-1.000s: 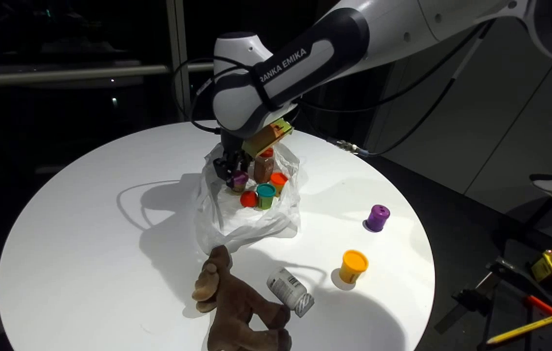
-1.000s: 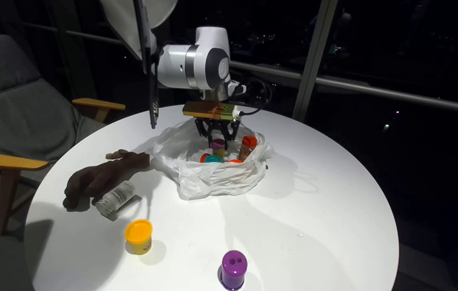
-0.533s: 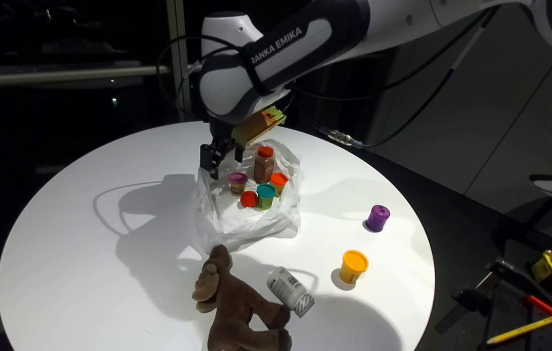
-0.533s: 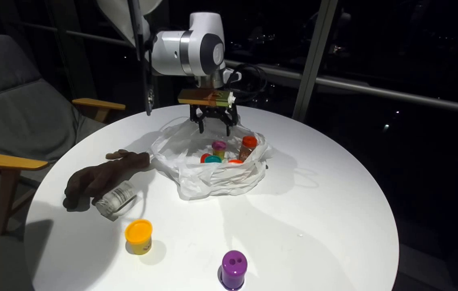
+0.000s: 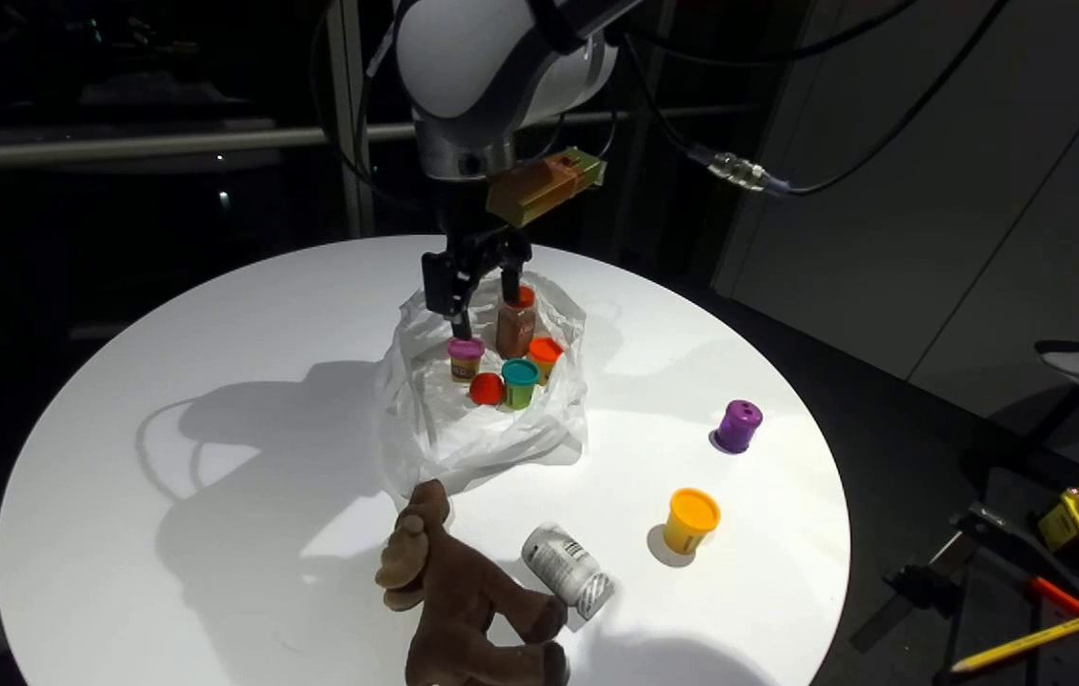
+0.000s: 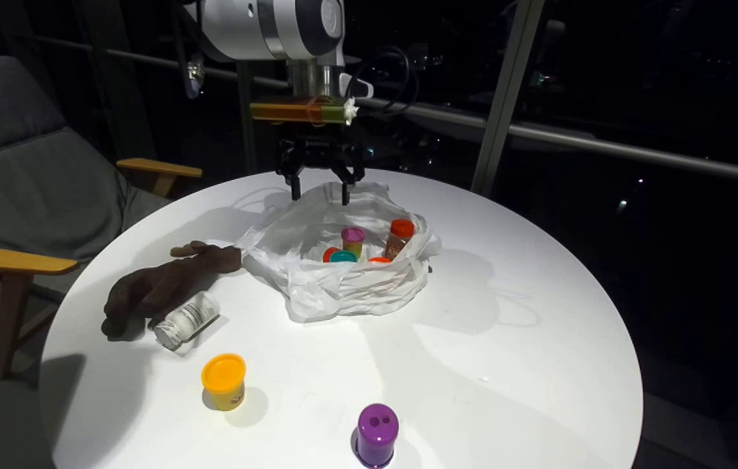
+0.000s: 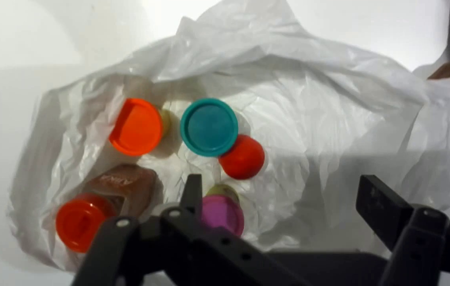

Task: Pick up all the objects surrounding the plastic and arrange them on the plastic

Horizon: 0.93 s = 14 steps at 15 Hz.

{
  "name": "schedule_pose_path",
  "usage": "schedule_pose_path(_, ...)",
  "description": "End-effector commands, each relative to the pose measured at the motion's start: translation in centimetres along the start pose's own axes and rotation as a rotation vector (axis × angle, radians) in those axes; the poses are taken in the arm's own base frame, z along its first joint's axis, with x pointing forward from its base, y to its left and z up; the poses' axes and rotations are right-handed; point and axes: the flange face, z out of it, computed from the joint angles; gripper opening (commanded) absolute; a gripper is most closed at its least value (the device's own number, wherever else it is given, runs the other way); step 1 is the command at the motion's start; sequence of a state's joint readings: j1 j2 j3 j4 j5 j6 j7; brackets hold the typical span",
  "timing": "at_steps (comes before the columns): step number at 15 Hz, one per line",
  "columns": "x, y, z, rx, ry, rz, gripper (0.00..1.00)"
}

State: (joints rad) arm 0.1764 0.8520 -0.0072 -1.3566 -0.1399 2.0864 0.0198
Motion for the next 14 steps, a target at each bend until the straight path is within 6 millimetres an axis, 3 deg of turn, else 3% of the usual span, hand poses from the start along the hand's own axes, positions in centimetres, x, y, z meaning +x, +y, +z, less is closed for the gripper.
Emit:
schedule_pose_path(1, -4.6, 0.4, -1.8, 0.048, -0.017, 0.003, 1.00)
schedule_pose_path(8, -11.5, 1.2, -1.8, 0.093, 0.052, 0.063, 1.00)
schedule_pose_path(10, -14.1, 1.3, -0.7, 0.095, 0.044, 0.079, 1.00)
schedule_pose_path(14, -20.9, 1.0, 3.9, 0.104, -0.055, 0.098, 1.00)
